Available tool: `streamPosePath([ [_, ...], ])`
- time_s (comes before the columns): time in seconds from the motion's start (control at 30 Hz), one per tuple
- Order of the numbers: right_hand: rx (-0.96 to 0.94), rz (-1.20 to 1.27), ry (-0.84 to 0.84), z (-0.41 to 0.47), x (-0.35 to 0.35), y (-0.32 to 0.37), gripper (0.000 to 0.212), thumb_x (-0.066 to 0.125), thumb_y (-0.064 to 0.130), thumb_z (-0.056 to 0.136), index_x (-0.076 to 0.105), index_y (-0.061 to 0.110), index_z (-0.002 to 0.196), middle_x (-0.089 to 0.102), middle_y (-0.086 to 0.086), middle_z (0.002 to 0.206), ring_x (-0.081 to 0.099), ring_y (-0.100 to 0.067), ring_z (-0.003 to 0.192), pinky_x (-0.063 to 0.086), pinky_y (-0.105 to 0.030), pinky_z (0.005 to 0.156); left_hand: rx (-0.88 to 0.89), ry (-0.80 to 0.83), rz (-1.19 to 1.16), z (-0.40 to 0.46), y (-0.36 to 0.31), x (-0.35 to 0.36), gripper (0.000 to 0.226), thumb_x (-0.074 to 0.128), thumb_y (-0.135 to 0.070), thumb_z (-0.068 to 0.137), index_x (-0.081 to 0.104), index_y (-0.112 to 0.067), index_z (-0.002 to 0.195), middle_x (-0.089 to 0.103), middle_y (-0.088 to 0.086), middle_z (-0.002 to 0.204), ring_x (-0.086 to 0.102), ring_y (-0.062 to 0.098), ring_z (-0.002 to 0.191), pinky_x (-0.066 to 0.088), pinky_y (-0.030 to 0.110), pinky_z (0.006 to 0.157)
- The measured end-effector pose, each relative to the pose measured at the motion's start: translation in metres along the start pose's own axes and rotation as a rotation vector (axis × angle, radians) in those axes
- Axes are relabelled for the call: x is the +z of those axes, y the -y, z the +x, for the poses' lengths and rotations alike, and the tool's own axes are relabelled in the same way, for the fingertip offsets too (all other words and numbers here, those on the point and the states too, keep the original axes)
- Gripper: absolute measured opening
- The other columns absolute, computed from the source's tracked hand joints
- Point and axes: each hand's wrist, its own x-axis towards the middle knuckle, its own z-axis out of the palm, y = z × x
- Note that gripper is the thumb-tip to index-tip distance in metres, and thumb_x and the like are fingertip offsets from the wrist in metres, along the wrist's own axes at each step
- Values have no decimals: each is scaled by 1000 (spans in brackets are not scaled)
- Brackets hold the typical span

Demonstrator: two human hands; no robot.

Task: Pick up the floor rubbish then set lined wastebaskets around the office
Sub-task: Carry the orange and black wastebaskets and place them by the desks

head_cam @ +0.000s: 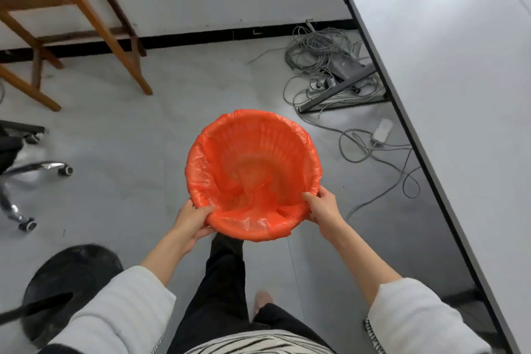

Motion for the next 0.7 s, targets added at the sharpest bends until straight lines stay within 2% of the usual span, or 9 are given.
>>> streamPosePath([
  [0.17,23,51,-109,94,36,89,19,44,2,79,54,17,73,59,-7,79,56,-24,76,53,-41,72,-10,48,19,99,-116,31,31,60,-28,90,47,-17,116,63,5,107,64,21,90,55,36,63],
  [0.3,50,70,-119,161,44,150,16,44,3,83,54,15,80,58,-8,83,56,-23,77,50,-37,71,-29,-8,151,171,-193,64,19,50,-19,92,47,-14,111,63,10,112,64,23,85,55,39,69],
  [0.37,67,91,-113,190,43,172,16,44,3,83,56,14,85,62,-12,91,59,-25,81,53,-40,76,-35,11,205,197,-218,80,22,49,-12,91,47,-13,112,63,11,112,64,21,80,55,39,74],
  [0.43,100,124,-109,243,41,193,19,46,3,85,58,16,88,66,-16,104,64,-30,91,55,-49,86,-51,45,245,241,-241,104,24,46,-6,90,47,-11,113,62,11,109,63,19,79,54,40,78],
  [0.53,178,164,-110,320,40,210,19,47,2,89,59,15,95,64,-18,115,64,-35,104,51,-55,90,-101,72,246,305,-263,136,23,42,-2,92,46,-10,114,62,10,104,62,19,79,52,39,81],
  [0.6,242,217,-89,370,40,217,25,46,1,91,57,12,111,63,-16,112,64,-30,95,56,-48,80,-115,73,248,349,-271,156,21,43,-3,93,45,-11,113,61,11,104,62,19,79,51,38,81],
  [0.7,329,283,-64,448,46,214,33,45,-2,92,54,10,121,61,-12,109,61,-23,81,55,-28,50,-148,24,223,425,-269,187,24,42,-1,93,44,-11,115,60,9,99,60,16,74,54,34,71],
])
